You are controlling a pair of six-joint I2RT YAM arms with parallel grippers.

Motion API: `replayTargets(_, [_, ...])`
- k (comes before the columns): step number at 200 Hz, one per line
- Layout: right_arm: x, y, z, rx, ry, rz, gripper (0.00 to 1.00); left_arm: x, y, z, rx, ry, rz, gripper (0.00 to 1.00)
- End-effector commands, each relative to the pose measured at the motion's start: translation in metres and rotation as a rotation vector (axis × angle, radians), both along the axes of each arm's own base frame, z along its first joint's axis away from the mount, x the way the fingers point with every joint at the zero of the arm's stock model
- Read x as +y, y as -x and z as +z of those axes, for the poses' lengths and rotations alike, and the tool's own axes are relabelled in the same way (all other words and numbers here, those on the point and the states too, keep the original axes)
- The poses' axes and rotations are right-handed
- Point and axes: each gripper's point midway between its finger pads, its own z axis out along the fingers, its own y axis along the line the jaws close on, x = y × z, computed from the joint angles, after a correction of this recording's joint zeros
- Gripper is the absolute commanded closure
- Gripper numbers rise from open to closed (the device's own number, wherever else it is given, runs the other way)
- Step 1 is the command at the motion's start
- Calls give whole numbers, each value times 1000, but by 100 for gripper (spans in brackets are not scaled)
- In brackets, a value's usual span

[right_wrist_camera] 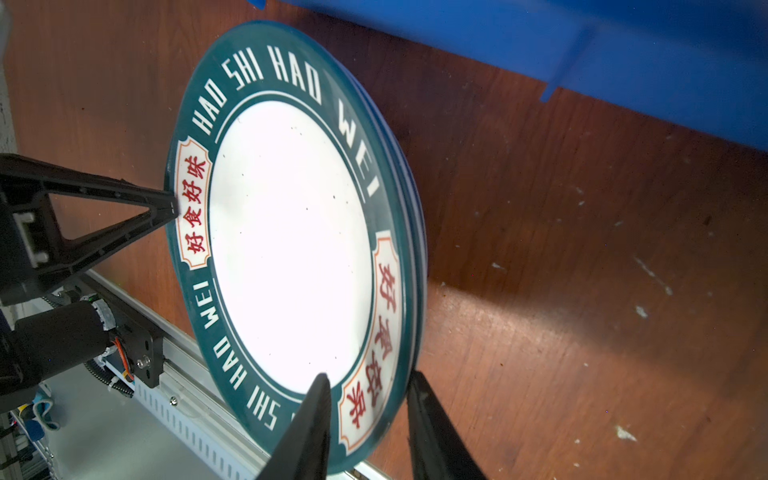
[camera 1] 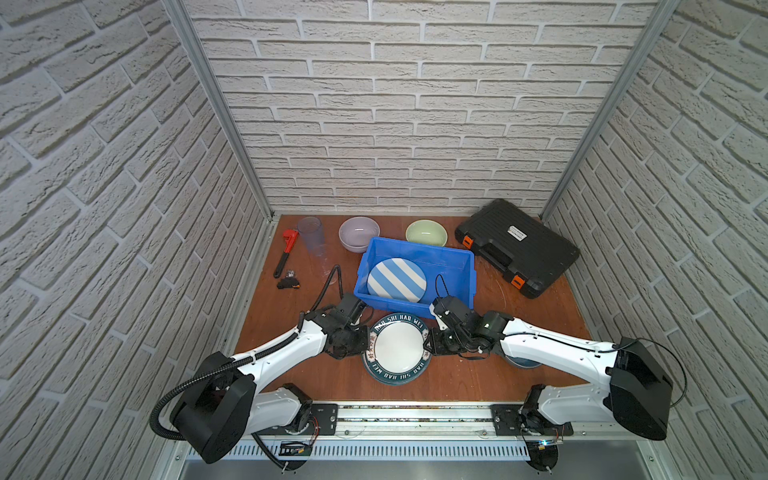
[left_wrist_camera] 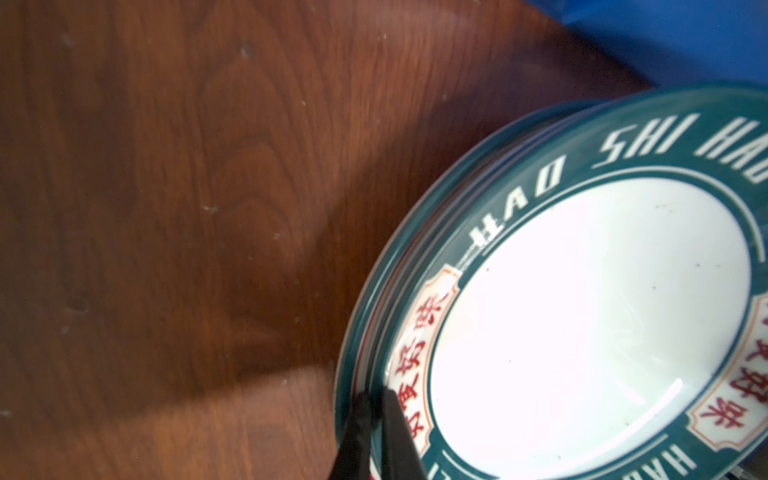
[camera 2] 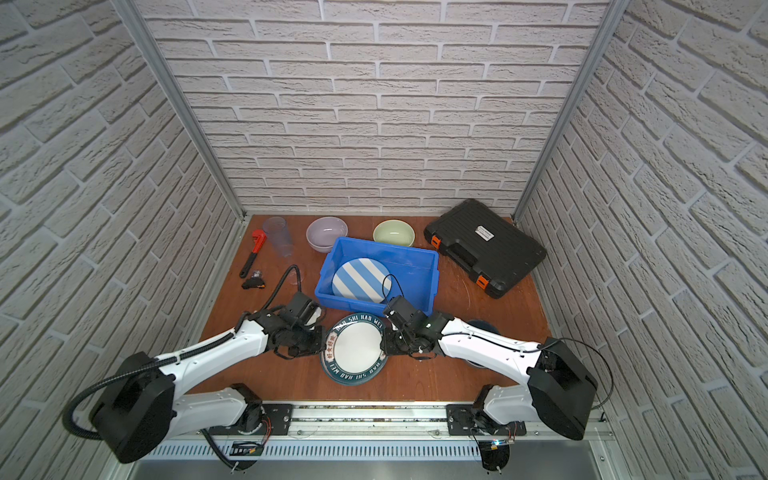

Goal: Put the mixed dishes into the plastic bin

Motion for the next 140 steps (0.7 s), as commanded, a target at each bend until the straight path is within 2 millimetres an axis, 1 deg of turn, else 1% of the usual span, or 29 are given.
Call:
replayTargets(1, [9, -3, 4, -9, -54, -3, 67, 34, 32, -26, 130, -158, 7, 91])
replayTargets(40, [9, -2, 6, -9, -66, -6, 68, 34, 33, -27, 133, -159, 6, 92])
replayTargets(73, [1, -4, 15, -32, -34, -8, 68, 34, 32, -27, 132, -160, 5, 92])
replayTargets(89, [0, -4, 15, -33, -21, -4, 68, 34, 33, -27, 132, -160, 6, 91])
replayTargets(140, [7, -5, 13, -24, -56, -2, 68, 34, 33, -26, 129, -159, 7, 92])
